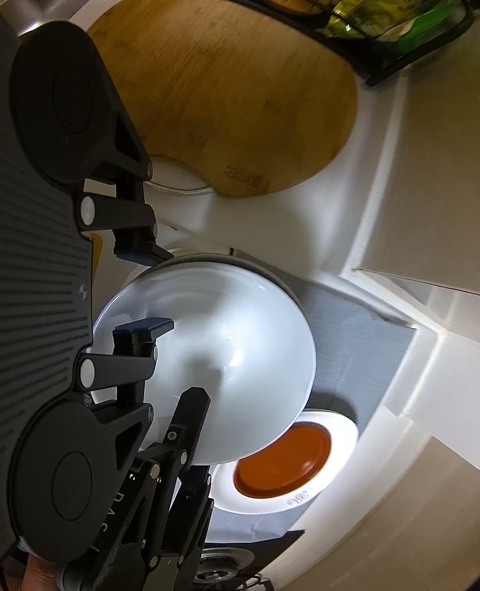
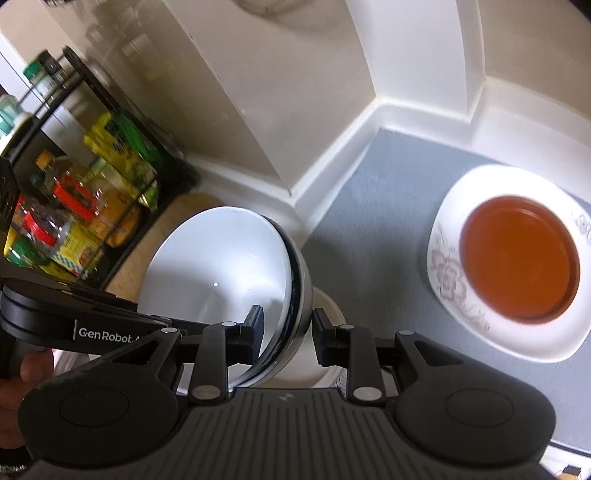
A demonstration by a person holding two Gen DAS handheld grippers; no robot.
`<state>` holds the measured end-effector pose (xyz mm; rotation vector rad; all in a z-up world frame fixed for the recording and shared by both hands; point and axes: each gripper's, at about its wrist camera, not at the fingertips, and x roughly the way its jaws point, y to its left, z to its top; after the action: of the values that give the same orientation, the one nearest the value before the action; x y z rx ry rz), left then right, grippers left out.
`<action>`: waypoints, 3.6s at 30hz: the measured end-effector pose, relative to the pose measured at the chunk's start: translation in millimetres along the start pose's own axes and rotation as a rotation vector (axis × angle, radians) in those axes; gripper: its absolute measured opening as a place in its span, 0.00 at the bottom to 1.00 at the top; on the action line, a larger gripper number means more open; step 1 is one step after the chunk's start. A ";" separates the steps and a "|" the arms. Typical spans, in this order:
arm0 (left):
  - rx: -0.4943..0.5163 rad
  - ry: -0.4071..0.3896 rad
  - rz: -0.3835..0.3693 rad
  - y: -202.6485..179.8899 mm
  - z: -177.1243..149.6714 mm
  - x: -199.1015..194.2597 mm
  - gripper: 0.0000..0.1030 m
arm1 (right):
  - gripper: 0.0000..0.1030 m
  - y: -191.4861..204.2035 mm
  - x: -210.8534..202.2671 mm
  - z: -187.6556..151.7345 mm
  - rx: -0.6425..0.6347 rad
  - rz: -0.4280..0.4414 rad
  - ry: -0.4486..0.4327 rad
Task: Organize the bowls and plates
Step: 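Lift the bowl stack and carry it toward the wooden cutting board, then swing the held bowl stack back over the brown-topped plate stack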
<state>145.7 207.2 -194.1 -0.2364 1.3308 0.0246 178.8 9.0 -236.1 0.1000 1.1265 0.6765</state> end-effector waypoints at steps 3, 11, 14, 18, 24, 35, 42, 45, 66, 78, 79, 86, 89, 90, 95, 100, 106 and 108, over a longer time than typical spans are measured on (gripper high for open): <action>0.001 0.027 -0.016 4.3 -3.1 12.8 0.32 | 0.30 -0.7 10.4 -5.5 0.006 -0.015 0.030; -0.017 0.081 -0.035 10.3 -9.5 38.4 0.32 | 0.30 -6.2 31.4 -17.1 0.016 -0.035 0.084; -0.025 0.086 -0.028 11.3 -8.5 44.2 0.31 | 0.30 -7.4 37.7 -19.7 0.018 -0.039 0.092; -0.027 0.086 -0.025 11.4 -5.9 48.0 0.31 | 0.30 -4.3 42.8 -18.8 -0.033 -0.063 0.093; -0.014 0.060 -0.009 8.5 -3.7 49.1 0.29 | 0.32 1.6 43.5 -18.4 -0.153 -0.106 0.078; -0.042 0.075 -0.072 21.9 4.5 47.5 0.29 | 0.20 -9.4 28.9 -12.6 -0.125 -0.070 0.041; -0.041 0.031 -0.072 33.6 12.5 43.6 0.29 | 0.11 -24.1 36.4 -6.9 -0.059 -0.030 0.042; -0.063 0.035 -0.098 37.8 12.9 46.5 0.29 | 0.11 -27.1 39.7 -9.0 -0.045 -0.021 0.046; -0.170 0.101 -0.188 53.0 8.7 85.9 0.59 | 0.55 -44.4 50.2 -18.1 0.038 0.013 0.089; -0.262 0.131 -0.273 55.3 -8.4 104.2 0.78 | 0.72 -43.2 66.3 -28.9 0.082 0.014 0.120; -0.255 0.123 -0.266 55.2 -9.1 102.0 0.78 | 0.74 -43.4 66.0 -29.0 0.079 0.009 0.118; -0.173 -0.176 -0.227 54.4 -23.9 45.1 0.84 | 0.78 -41.7 50.8 -33.5 0.030 0.007 0.098; -0.147 -0.386 -0.113 47.9 -36.7 12.1 0.92 | 0.80 -42.8 44.9 -35.5 0.041 0.007 0.085; -0.099 -0.438 -0.068 41.9 -39.6 2.7 0.97 | 0.80 -44.1 43.6 -36.1 0.050 0.010 0.082; 0.154 -0.804 0.258 2.7 -70.5 -33.0 1.00 | 0.80 -41.9 39.3 -37.3 0.044 0.008 0.069; 0.154 -0.576 0.071 6.1 -54.3 -23.5 1.00 | 0.80 -42.3 36.4 -37.6 0.056 0.015 0.058; -0.101 -0.256 -0.103 46.5 -27.1 28.7 0.86 | 0.80 -48.3 38.3 -37.9 0.102 0.011 0.043; -0.139 -0.163 -0.202 55.8 -17.9 48.9 0.82 | 0.80 -50.8 43.5 -37.3 0.121 0.017 0.050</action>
<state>131.8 252.6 -253.9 -0.4760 1.1388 -0.0333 180.6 -17.3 -307.9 0.1963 1.2160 0.6284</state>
